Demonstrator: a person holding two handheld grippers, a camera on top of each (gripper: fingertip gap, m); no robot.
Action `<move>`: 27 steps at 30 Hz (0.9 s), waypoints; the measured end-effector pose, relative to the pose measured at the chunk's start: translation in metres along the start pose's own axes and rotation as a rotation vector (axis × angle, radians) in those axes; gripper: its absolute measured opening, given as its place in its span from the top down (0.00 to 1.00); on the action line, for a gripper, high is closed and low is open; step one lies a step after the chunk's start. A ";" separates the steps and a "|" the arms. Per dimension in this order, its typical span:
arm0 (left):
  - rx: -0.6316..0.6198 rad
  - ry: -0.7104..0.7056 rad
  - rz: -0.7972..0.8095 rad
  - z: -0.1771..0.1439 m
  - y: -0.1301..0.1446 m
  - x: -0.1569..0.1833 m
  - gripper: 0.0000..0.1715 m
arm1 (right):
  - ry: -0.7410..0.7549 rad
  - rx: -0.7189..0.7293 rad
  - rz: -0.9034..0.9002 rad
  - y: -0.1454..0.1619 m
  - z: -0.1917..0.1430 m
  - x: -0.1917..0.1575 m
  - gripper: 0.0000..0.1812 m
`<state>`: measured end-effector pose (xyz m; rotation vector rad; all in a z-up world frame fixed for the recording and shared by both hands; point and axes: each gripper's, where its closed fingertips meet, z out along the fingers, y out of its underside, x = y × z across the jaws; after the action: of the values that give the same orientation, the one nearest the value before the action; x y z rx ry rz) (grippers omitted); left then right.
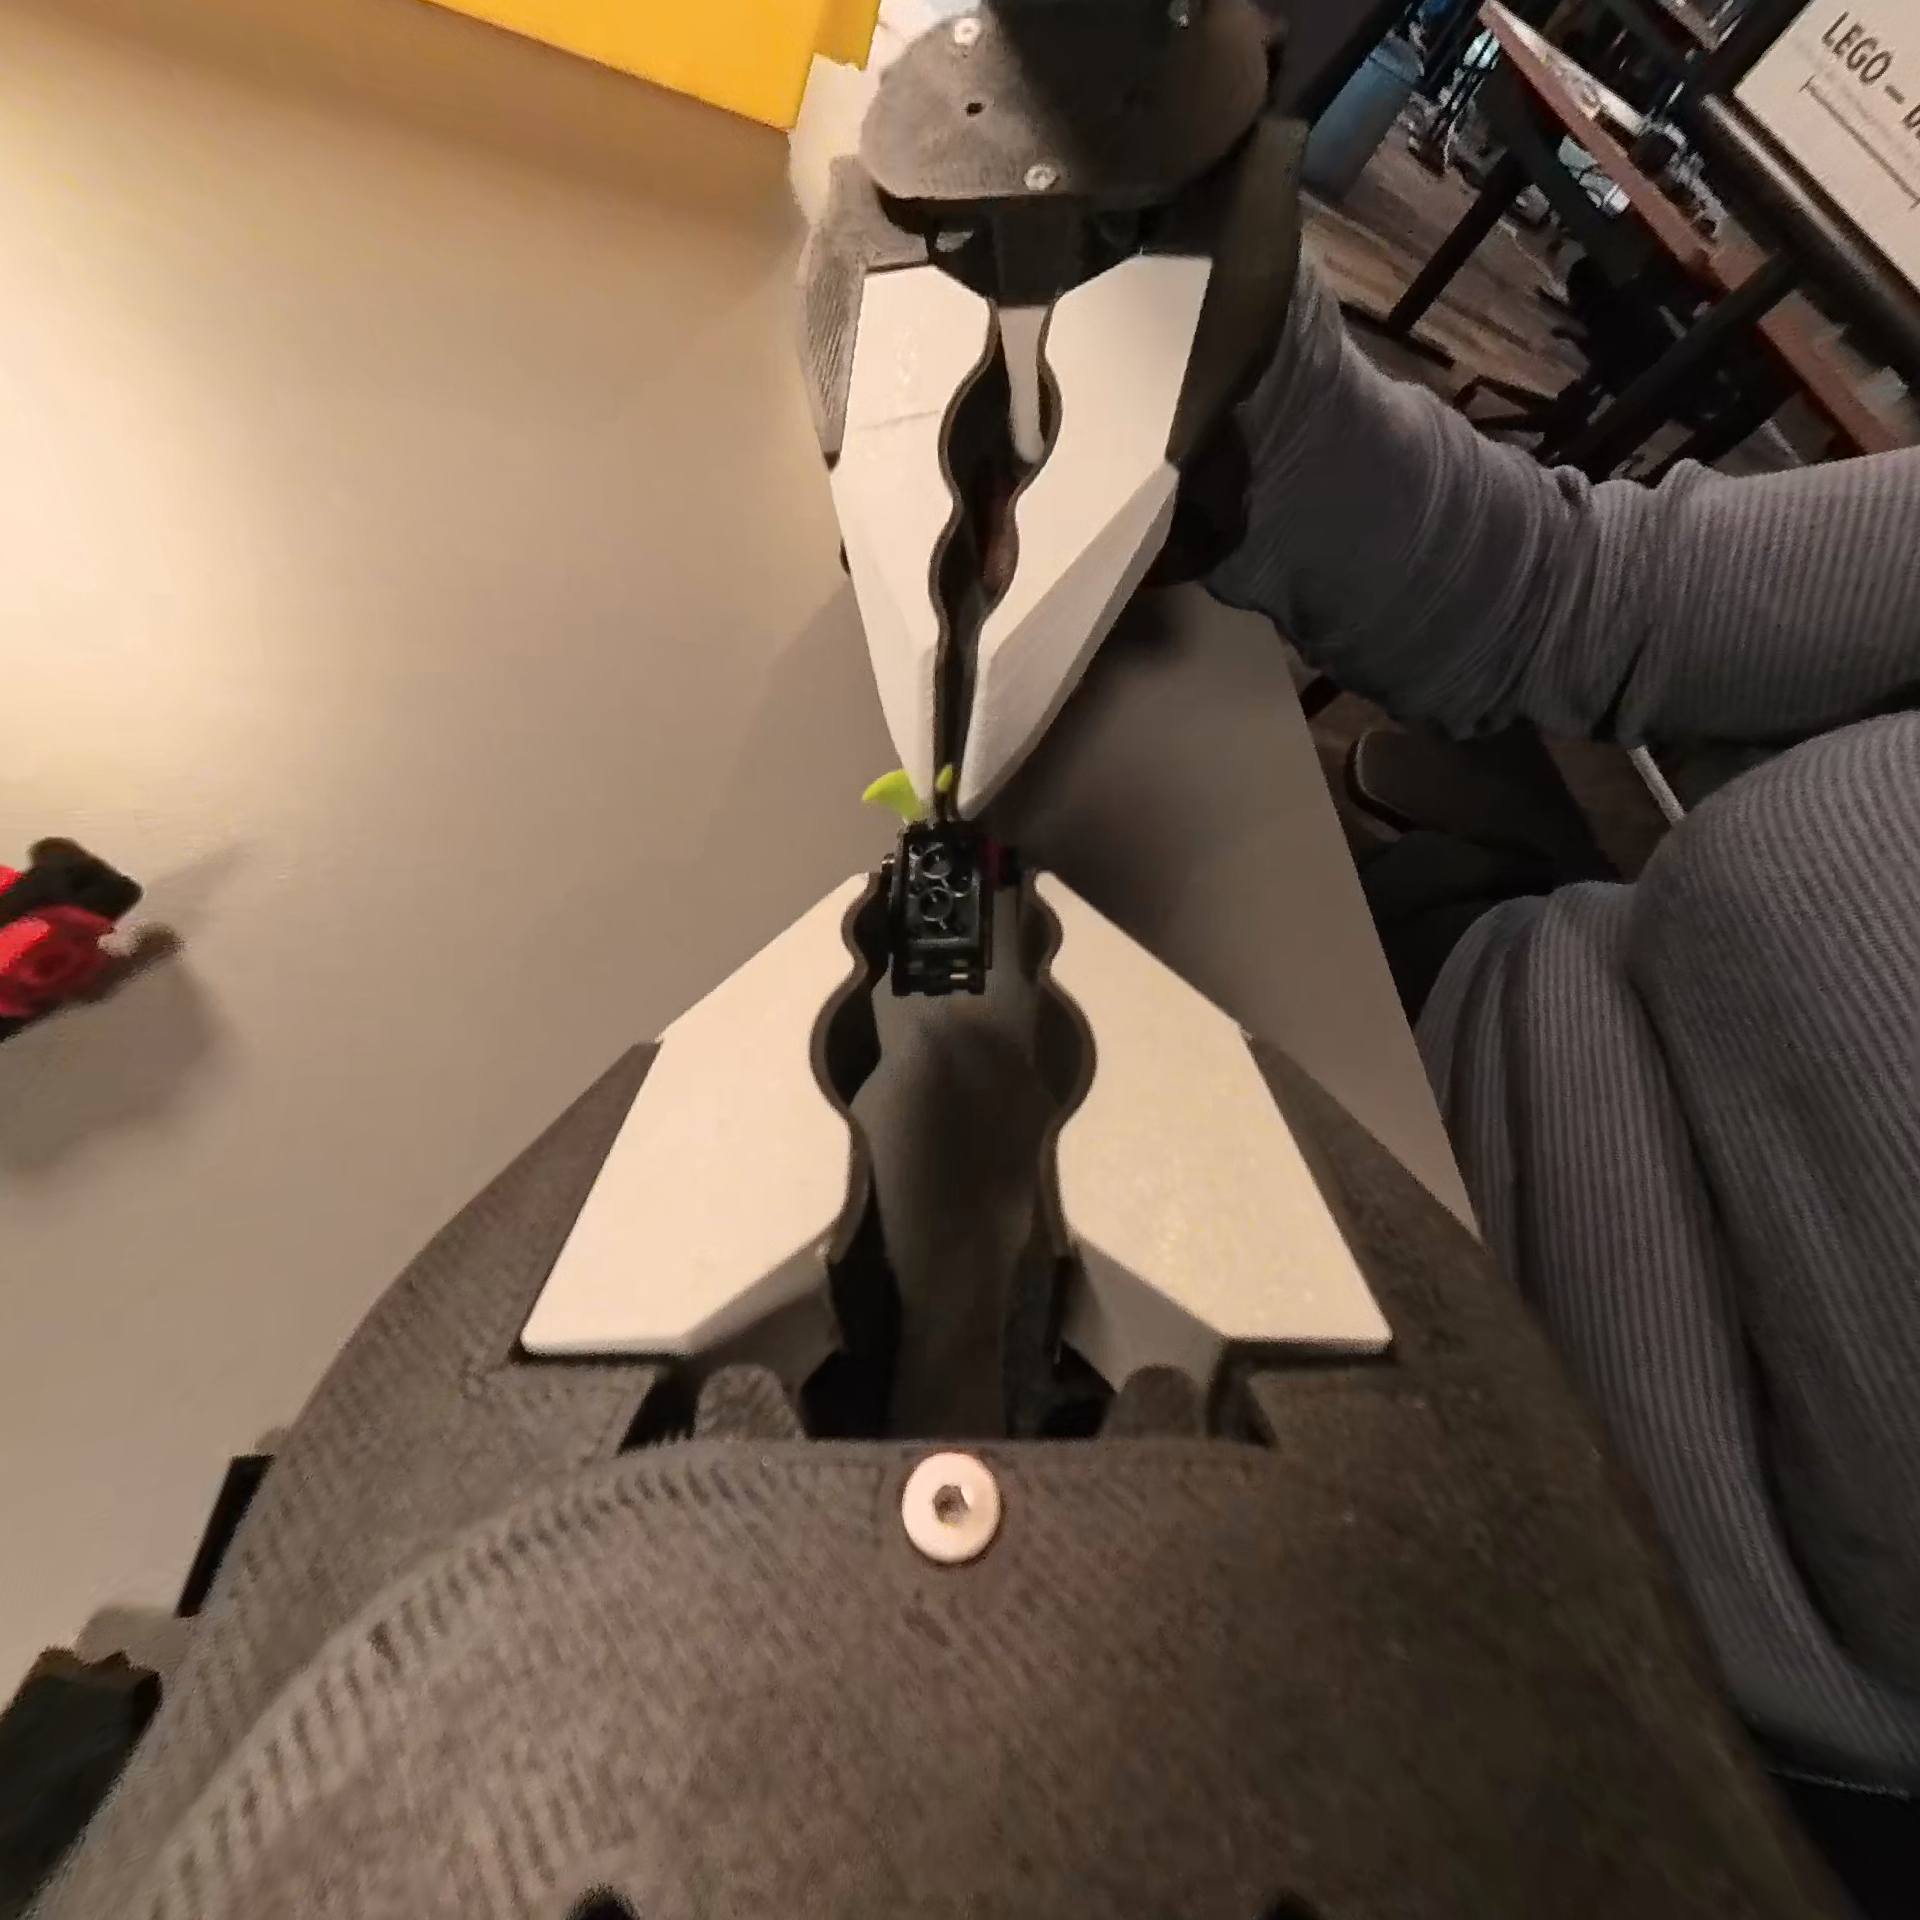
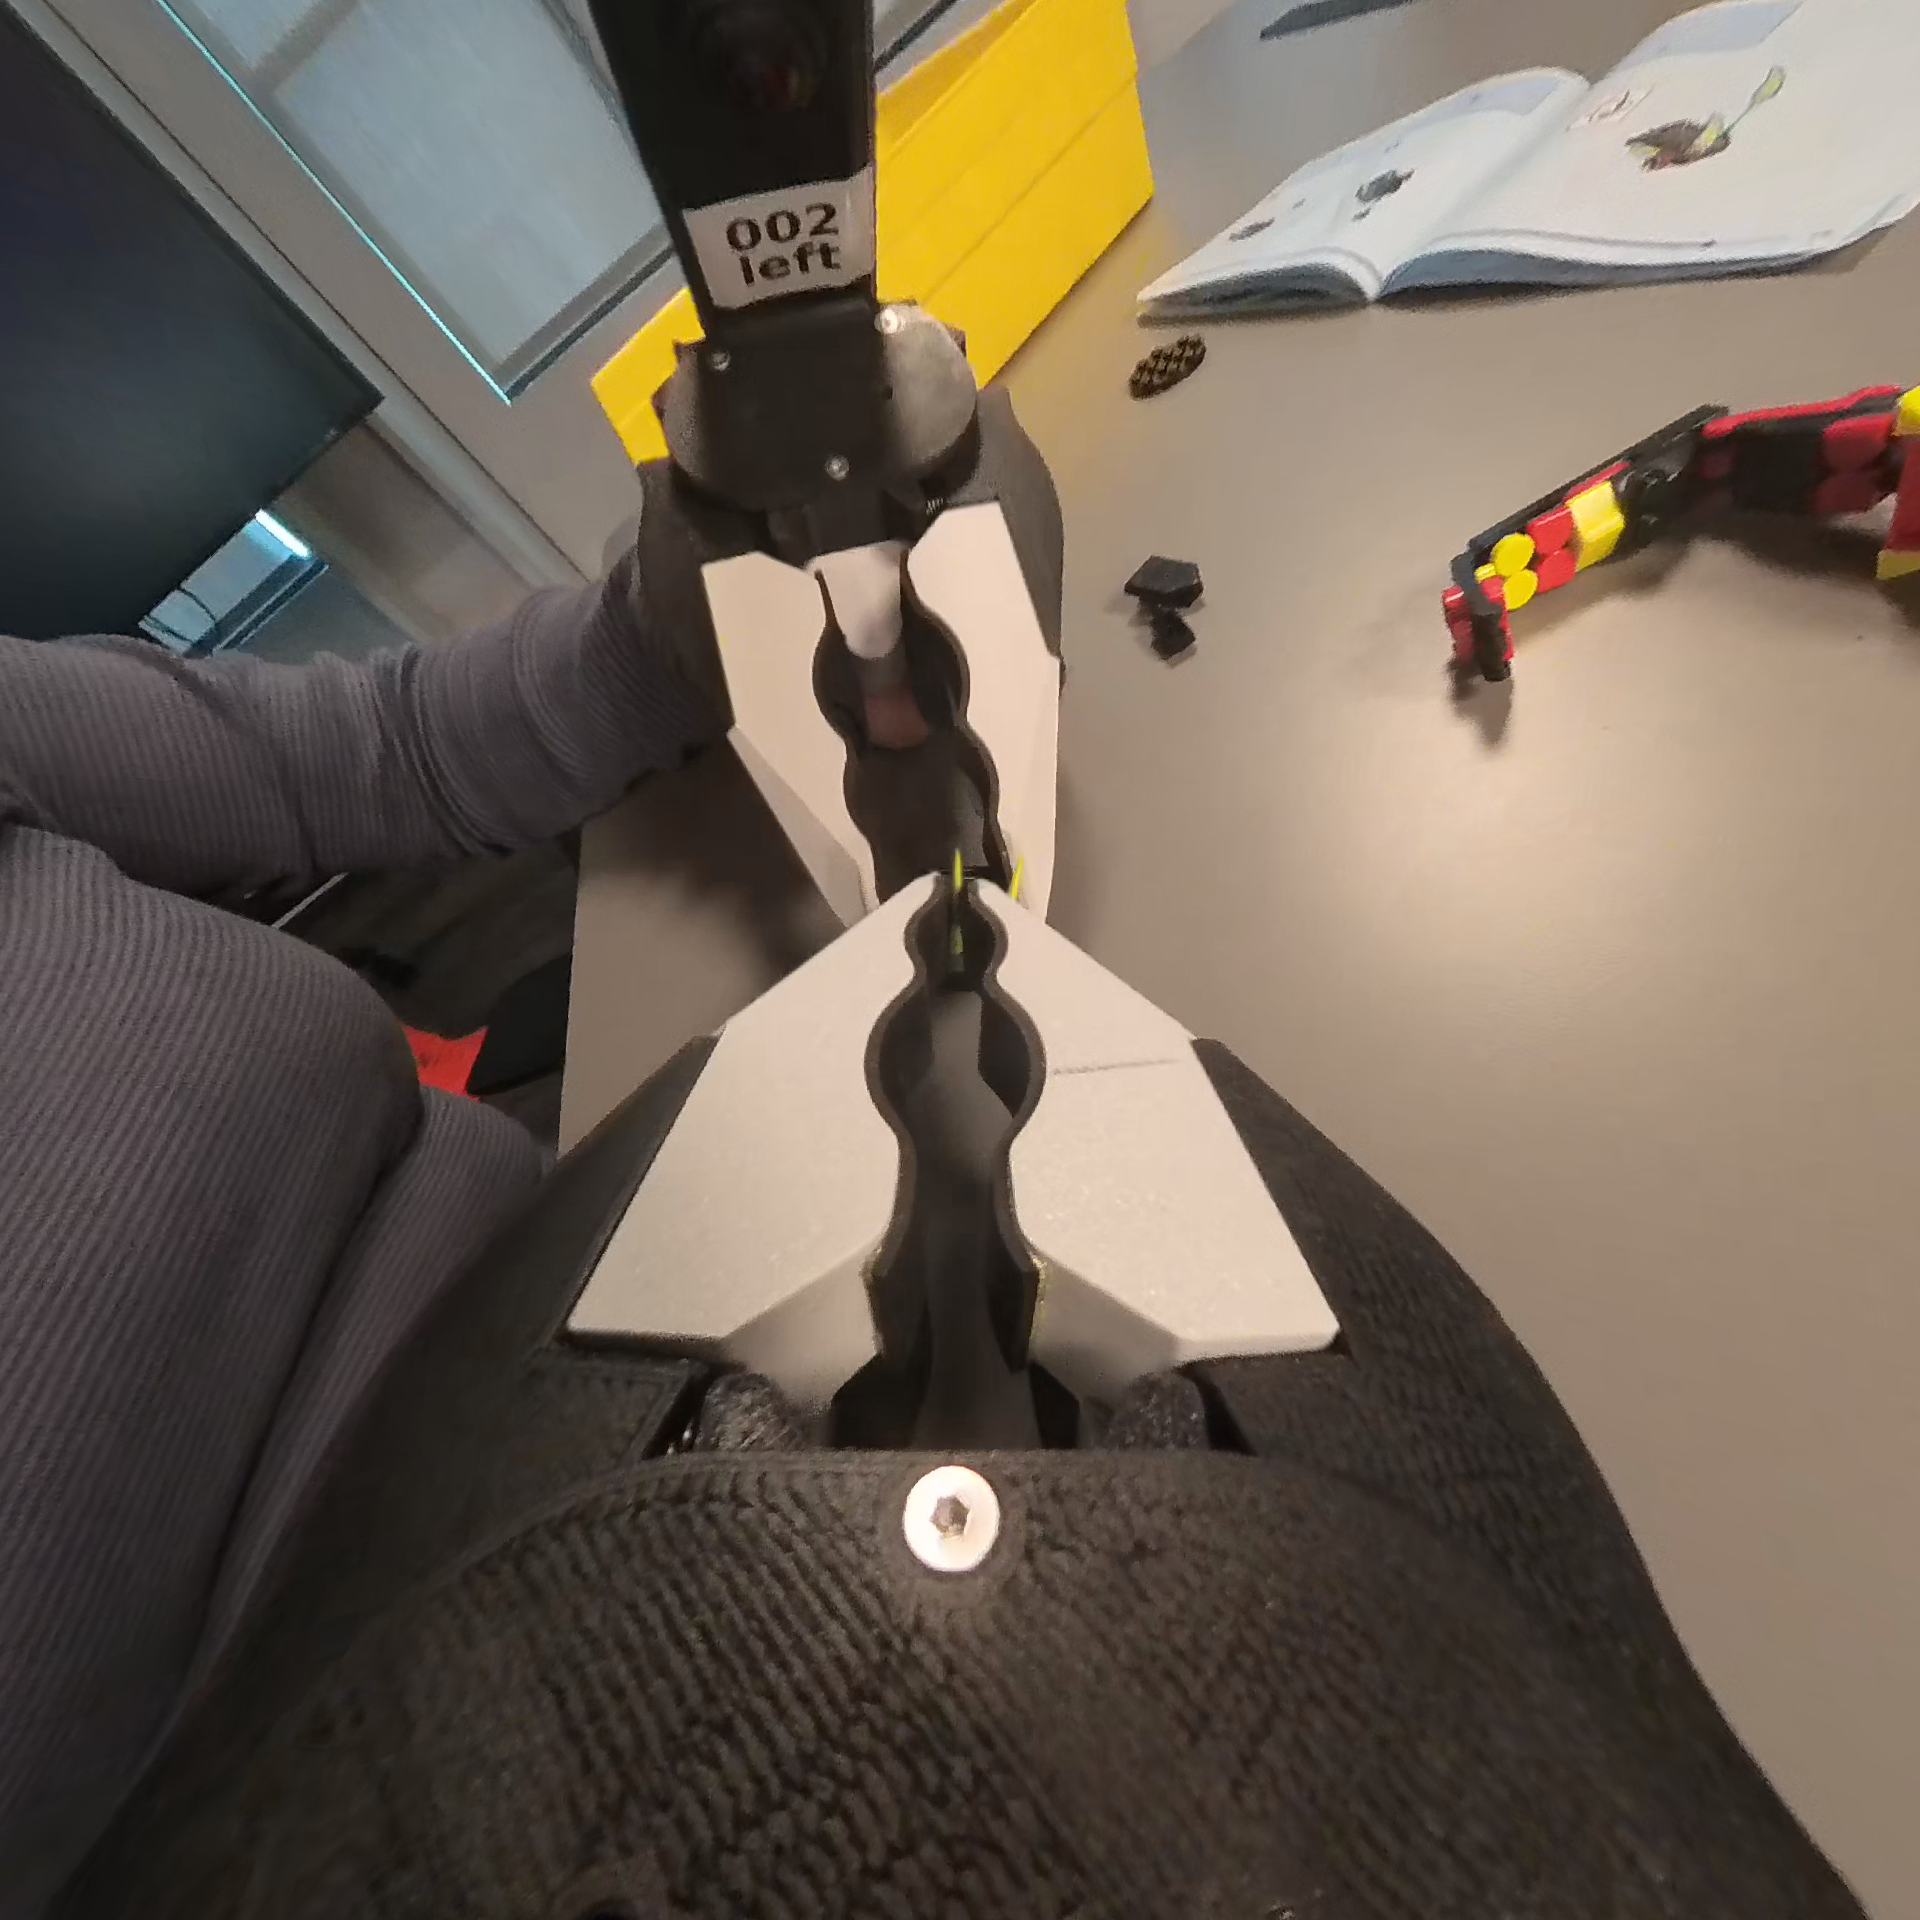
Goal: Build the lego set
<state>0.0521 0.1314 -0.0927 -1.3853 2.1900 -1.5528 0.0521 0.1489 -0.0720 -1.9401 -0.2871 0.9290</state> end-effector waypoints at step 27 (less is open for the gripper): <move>0.006 -0.002 -0.010 0.000 -0.002 -0.002 0.86 | -0.008 0.039 0.007 -0.005 0.000 -0.001 0.96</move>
<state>0.0542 0.1322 -0.0920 -1.3973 2.1790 -1.5596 0.0520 0.1508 -0.0673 -1.9038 -0.2650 0.9405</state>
